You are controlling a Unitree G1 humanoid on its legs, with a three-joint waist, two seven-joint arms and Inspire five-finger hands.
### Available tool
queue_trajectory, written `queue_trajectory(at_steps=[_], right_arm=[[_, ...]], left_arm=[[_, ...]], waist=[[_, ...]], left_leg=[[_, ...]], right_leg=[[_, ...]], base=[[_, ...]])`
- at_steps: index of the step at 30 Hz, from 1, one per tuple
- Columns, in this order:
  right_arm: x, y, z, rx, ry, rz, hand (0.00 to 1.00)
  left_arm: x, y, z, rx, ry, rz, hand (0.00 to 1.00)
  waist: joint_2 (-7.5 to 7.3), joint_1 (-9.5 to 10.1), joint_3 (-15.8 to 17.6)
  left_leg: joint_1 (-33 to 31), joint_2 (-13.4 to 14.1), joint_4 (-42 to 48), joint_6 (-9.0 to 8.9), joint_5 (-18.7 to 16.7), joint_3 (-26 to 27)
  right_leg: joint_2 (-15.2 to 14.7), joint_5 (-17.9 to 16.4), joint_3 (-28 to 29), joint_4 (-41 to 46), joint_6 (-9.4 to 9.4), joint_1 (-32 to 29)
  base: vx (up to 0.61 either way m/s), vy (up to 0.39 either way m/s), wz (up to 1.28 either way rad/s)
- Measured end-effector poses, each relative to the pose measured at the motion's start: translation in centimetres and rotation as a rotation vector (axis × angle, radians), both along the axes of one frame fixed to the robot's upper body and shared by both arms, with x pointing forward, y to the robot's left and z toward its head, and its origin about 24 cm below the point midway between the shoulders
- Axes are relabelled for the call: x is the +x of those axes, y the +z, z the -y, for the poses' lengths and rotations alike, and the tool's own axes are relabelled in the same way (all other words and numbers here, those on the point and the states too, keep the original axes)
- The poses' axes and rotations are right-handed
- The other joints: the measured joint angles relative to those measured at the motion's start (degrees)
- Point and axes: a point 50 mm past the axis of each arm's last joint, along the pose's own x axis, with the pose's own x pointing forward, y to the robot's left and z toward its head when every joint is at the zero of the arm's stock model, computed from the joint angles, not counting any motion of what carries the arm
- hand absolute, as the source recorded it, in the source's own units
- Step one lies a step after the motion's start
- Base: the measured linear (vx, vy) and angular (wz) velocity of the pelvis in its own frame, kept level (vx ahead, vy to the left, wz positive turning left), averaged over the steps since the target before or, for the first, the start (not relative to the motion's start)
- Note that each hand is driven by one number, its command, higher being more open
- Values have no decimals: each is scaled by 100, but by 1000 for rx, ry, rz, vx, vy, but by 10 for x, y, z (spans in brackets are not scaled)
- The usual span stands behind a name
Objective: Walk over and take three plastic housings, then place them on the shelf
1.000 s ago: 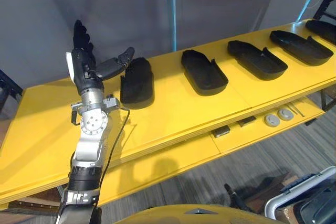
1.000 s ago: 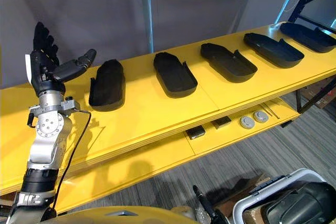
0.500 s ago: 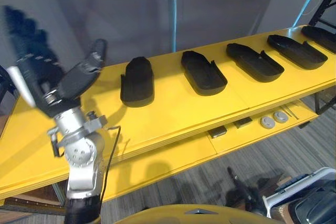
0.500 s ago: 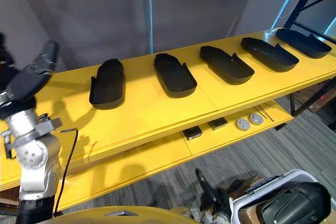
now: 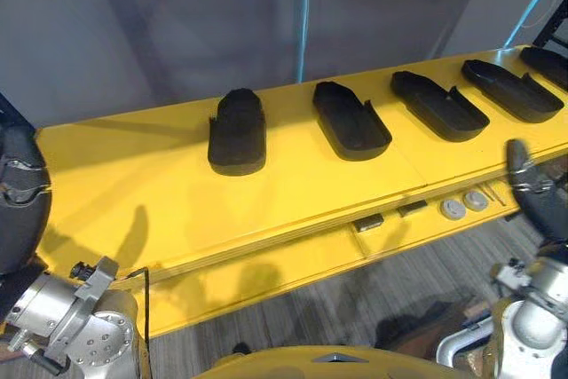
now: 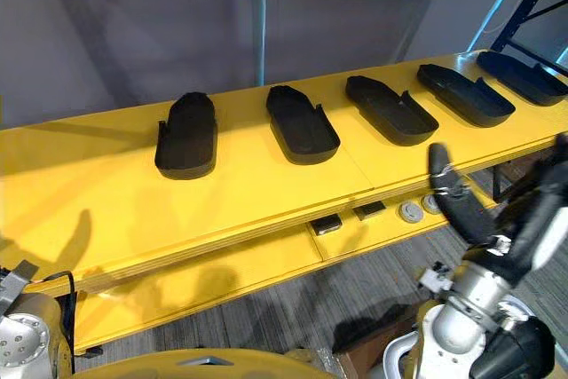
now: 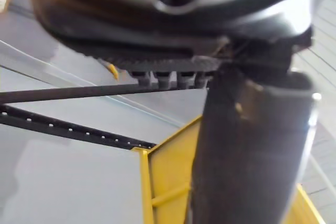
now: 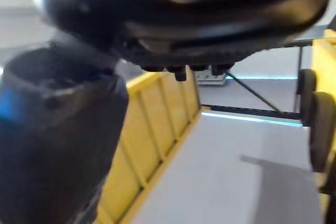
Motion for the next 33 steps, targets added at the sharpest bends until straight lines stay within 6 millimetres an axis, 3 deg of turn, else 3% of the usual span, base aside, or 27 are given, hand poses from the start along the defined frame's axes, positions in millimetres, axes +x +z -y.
queue_trajectory(at_steps=[4,7,11,14,18,27,33], right_arm=[[23,16,-11,-91,203,7,100],[58,29,-30,-227,414,-53,100],[112,44,-53,-505,597,-219,100],[136,48,-60,-613,657,-344,100],[148,49,-66,-675,720,-419,100],[164,15,-79,-782,911,-681,100],[172,8,-83,-897,952,-771,100]], left_arm=[[9,2,2,42,-63,-53,100],[17,5,5,81,-120,-77,100],[32,7,10,113,-197,-103,100],[41,-1,10,105,-237,-171,100],[46,-11,5,60,-256,-228,100],[50,-18,5,45,-312,-274,100],[56,-23,7,30,-339,-309,100]], waist=[[25,-53,96],[79,1,200],[72,172,253],[34,346,274],[-19,445,285],[-51,517,277],[-52,608,275]], left_leg=[[-2,-42,-3,1,2,-127],[-13,-58,-17,13,19,-240],[-120,-68,-17,28,117,-512],[-135,-86,-17,33,167,-668],[-217,-118,-15,59,218,-794],[-234,-179,-22,123,291,-891],[-282,-182,-22,141,371,-954]], right_leg=[[-8,-11,-114,-12,-11,83],[-17,-17,-257,-12,-12,138],[-13,-26,-526,-11,-21,193],[-18,-29,-687,-17,-25,280],[-37,-29,-829,-14,-27,278],[-105,-22,-931,80,-15,285],[-103,-20,-1026,74,-20,270]], base=[[38,10,14],[-9,2,20],[-20,-10,32],[-1,-9,28],[0,4,20],[-33,15,5],[-48,14,9]])
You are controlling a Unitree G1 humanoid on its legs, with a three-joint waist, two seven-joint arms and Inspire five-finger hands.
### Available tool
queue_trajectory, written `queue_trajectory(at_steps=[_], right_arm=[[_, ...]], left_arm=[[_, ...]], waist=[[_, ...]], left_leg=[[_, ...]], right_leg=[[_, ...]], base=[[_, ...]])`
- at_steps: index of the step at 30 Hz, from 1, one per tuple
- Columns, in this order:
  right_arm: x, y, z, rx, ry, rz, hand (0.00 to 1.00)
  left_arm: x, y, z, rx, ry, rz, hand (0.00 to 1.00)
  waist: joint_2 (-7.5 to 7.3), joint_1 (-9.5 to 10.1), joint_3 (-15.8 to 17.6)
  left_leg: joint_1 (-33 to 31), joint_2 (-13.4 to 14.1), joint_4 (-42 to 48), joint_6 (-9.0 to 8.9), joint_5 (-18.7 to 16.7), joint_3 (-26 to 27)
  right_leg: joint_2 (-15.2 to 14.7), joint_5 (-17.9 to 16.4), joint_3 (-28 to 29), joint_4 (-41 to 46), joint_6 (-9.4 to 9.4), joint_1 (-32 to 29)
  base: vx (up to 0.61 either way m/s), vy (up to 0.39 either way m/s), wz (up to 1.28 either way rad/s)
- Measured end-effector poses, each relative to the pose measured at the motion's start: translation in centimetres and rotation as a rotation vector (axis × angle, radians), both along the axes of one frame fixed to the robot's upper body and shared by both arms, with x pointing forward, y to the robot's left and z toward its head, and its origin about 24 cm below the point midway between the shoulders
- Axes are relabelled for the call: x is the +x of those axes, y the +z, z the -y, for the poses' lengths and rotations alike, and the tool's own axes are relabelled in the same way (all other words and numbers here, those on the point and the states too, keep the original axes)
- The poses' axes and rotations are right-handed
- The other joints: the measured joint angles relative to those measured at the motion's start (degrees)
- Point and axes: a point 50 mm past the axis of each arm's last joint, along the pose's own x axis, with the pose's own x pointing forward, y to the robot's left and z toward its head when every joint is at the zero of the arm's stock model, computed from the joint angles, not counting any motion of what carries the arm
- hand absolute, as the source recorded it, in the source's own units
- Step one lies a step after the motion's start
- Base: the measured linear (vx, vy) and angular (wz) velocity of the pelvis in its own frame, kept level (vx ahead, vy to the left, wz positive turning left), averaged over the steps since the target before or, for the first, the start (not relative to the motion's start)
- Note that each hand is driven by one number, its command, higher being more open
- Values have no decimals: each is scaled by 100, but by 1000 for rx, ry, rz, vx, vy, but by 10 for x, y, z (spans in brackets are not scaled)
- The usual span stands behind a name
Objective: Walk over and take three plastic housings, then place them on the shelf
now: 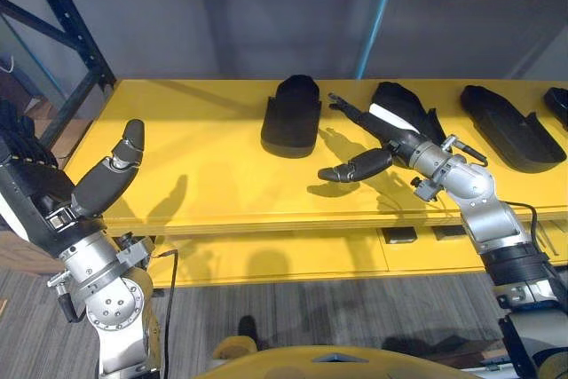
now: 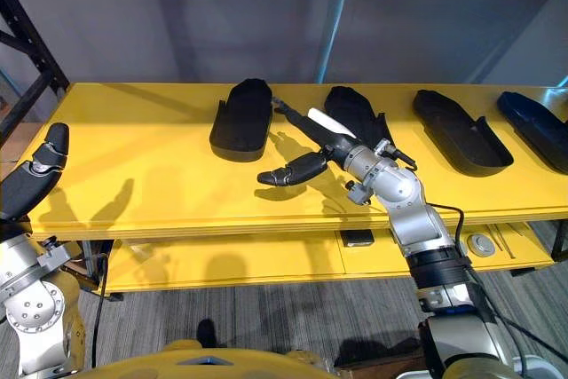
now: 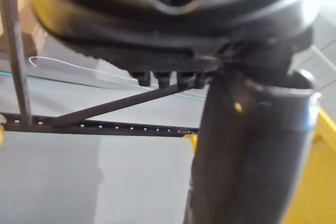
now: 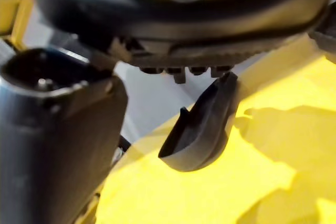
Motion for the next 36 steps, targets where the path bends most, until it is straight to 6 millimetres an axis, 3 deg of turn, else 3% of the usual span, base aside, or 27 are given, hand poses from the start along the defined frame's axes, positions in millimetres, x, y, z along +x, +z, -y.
queue_trajectory(at_steps=[12,23,36], right_arm=[[4,-15,-18,-119,122,-52,100],[6,-24,-29,-238,224,-155,100],[2,-31,-26,-257,269,-253,100]], left_arm=[[13,-8,6,25,-101,-118,100],[15,-12,9,39,-142,-151,100],[20,-23,9,59,-190,-231,100]], waist=[[-21,242,-13],[-13,243,-19],[-2,313,-171]], left_leg=[[-114,12,1,19,62,59],[-71,52,-1,14,72,150],[-73,105,-1,-11,80,183]], right_leg=[[29,132,88,-102,25,-77],[51,133,171,-80,-38,-99],[106,167,214,-159,-76,-105]], base=[[12,4,-2],[-7,6,-4],[2,0,-1]])
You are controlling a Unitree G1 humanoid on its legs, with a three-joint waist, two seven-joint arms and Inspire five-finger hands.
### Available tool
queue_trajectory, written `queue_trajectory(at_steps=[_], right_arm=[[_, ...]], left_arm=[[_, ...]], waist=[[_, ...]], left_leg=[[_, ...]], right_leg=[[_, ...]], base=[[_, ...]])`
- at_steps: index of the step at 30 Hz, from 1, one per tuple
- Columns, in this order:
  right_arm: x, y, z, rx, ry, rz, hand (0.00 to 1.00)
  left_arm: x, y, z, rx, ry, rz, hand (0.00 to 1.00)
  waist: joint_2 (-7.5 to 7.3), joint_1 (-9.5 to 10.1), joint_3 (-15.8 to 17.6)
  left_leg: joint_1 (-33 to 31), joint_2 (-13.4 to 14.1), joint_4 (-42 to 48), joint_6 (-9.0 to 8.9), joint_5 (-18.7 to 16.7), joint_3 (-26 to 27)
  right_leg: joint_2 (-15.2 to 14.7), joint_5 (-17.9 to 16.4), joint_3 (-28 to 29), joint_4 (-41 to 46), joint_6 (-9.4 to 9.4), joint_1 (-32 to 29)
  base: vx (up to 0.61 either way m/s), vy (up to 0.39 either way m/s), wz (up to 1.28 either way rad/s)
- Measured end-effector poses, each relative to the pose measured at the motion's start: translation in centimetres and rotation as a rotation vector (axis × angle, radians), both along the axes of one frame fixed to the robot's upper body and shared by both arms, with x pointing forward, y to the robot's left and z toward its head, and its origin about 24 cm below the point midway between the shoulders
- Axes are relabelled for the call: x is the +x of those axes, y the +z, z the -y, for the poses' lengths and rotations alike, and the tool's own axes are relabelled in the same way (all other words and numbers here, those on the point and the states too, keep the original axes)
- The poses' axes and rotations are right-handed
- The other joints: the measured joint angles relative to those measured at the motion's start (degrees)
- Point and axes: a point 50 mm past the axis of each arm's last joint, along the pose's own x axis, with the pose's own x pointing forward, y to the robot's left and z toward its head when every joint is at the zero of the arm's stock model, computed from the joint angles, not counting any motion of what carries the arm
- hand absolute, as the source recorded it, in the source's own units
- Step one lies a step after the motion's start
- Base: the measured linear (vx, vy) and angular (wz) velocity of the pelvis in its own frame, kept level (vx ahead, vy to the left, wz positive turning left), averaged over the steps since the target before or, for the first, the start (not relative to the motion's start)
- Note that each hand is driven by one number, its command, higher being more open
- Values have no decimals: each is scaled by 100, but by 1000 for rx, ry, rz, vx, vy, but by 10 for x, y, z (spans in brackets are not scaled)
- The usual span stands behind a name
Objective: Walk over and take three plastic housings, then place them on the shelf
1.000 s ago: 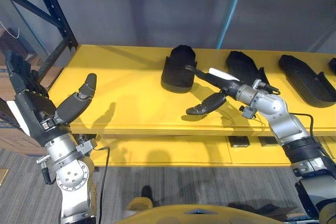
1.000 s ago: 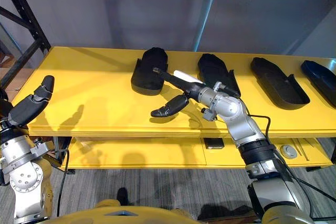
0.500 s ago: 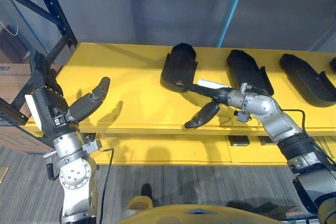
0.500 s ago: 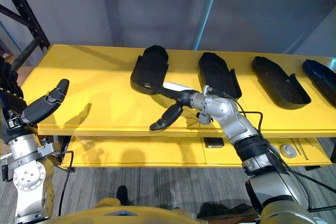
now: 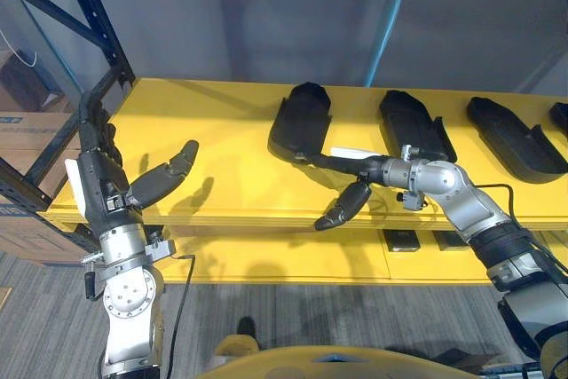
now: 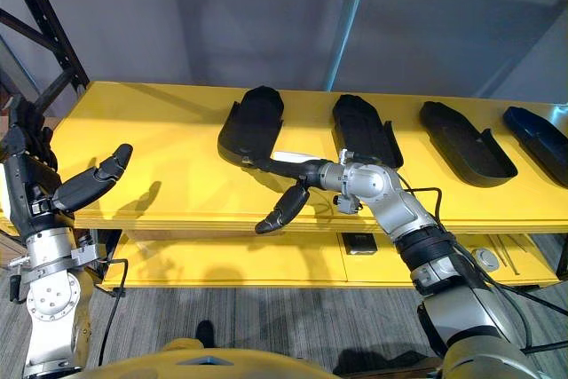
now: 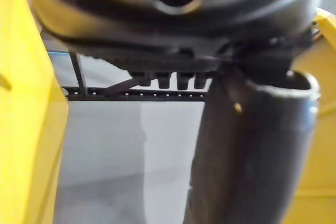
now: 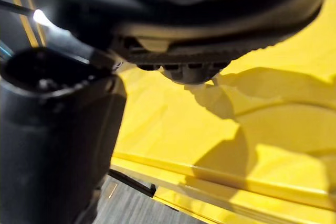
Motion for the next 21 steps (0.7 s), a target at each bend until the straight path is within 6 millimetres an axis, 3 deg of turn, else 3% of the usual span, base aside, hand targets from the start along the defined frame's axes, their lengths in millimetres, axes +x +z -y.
queue_trajectory(at_steps=[16,21], right_arm=[[-3,8,0,-54,60,-10,100],[-3,15,1,-42,52,119,100]], left_arm=[[2,-2,2,5,-23,-21,100],[2,-2,2,6,-27,-21,100]], waist=[[13,66,-33],[11,71,-35]], left_leg=[[22,2,0,-2,-3,69],[-10,4,0,-17,-14,71]], right_leg=[[5,35,73,-27,4,1],[5,38,76,-26,10,-35]], base=[[7,2,-2],[0,0,0]])
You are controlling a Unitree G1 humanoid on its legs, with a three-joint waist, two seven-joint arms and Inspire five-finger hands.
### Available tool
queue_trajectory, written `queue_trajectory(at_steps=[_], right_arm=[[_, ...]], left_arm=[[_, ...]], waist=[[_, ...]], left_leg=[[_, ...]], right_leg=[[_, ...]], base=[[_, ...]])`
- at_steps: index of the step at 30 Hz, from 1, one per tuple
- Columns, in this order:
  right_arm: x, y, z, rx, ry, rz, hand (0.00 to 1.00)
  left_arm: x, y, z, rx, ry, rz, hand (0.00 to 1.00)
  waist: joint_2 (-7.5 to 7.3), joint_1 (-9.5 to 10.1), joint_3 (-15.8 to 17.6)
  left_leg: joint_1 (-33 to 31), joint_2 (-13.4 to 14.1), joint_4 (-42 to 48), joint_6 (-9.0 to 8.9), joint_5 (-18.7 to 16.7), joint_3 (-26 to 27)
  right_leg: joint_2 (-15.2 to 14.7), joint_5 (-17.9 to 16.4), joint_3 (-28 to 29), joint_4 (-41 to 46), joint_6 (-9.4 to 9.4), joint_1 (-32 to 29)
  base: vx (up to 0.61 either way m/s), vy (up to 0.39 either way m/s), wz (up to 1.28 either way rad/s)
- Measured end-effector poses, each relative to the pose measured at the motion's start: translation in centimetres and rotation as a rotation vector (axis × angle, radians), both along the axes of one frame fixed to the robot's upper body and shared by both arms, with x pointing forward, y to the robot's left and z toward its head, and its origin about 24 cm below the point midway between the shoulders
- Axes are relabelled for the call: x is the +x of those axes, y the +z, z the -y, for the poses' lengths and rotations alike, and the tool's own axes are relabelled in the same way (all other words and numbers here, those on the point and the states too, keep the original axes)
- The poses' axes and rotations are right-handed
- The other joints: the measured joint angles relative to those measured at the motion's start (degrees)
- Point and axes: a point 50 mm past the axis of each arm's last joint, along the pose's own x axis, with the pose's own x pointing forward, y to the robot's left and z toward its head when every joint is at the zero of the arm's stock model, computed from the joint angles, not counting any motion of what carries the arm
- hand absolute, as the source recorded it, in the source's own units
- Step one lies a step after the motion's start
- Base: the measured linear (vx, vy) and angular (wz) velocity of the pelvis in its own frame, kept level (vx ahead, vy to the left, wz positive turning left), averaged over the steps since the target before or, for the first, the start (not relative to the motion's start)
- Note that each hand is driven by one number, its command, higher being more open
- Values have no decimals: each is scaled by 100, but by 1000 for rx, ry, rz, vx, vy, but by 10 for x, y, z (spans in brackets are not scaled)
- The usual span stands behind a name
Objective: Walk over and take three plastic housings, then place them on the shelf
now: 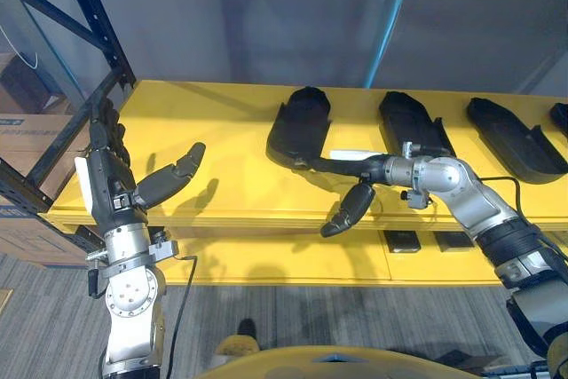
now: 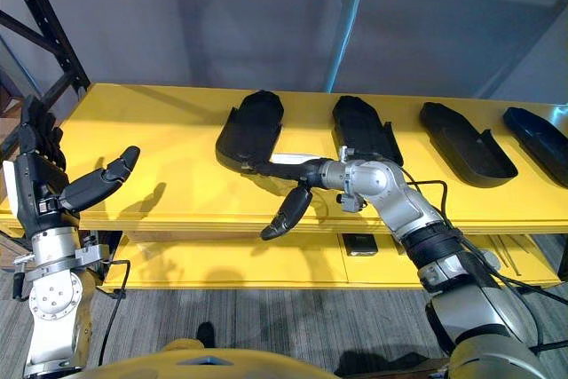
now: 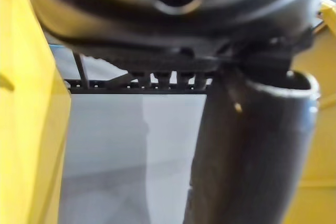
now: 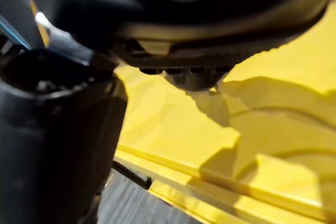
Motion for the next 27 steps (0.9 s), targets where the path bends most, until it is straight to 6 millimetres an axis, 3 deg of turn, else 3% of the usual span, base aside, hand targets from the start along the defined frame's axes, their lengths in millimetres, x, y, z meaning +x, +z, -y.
queue_trajectory(at_steps=[3,6,7,8,12,14,17,21,23,27], right_arm=[[1,20,2,61,-12,209,100],[0,61,6,220,-68,508,100],[-3,84,11,333,-119,654,100],[-8,106,17,462,-182,813,100],[-39,148,36,754,-300,1154,100],[-49,146,41,770,-322,1174,100],[-62,123,50,778,-394,1083,100],[-79,76,76,852,-643,912,100],[-99,52,94,881,-818,857,100],[-136,14,110,927,-1052,781,100]], left_arm=[[0,-2,0,-1,-4,-9,100],[1,-8,-1,-9,-10,-34,100],[1,-11,0,-12,-15,-47,100],[1,-13,0,-14,-14,-57,100],[-5,-17,-1,-13,-7,-69,100],[-6,-18,-2,-33,-7,-65,100],[-7,-17,-3,-63,-8,-55,100],[-16,-12,-3,-72,-14,-35,100],[-24,-6,-2,-76,-18,-6,100],[-38,-2,-6,-139,7,37,100]], waist=[[0,-10,-1],[3,-37,-2],[3,-40,-2],[3,-53,-2],[10,-186,-7],[15,-248,-10],[61,-346,-39],[125,-507,-78],[161,-598,-102],[201,-776,-131]], left_leg=[[-47,1,0,5,4,23],[-46,0,1,7,5,38],[-46,0,1,6,5,38],[-48,0,2,5,3,39],[-39,-15,3,-3,-5,45],[-23,-13,2,-5,-8,55],[-21,4,0,-36,-54,112],[-28,-4,0,-24,-89,168],[-54,1,0,-26,-109,210],[-41,17,2,-70,-165,312]], right_leg=[[1,18,27,-9,17,-51],[0,20,45,-8,21,-60],[0,19,45,-7,21,-62],[1,18,45,-6,20,-66],[-12,8,48,-4,7,-73],[-12,-8,59,-2,-12,-75],[-8,-25,130,11,2,-145],[-21,-29,189,-3,12,-181],[-22,-25,273,-7,16,-242],[-3,-15,360,-24,7,-268]], base=[[14,4,-3],[9,3,-1],[0,0,0],[0,0,0],[0,0,0],[-3,0,-4],[-24,9,-11],[-7,17,-9],[30,15,-12],[54,-2,-14]])
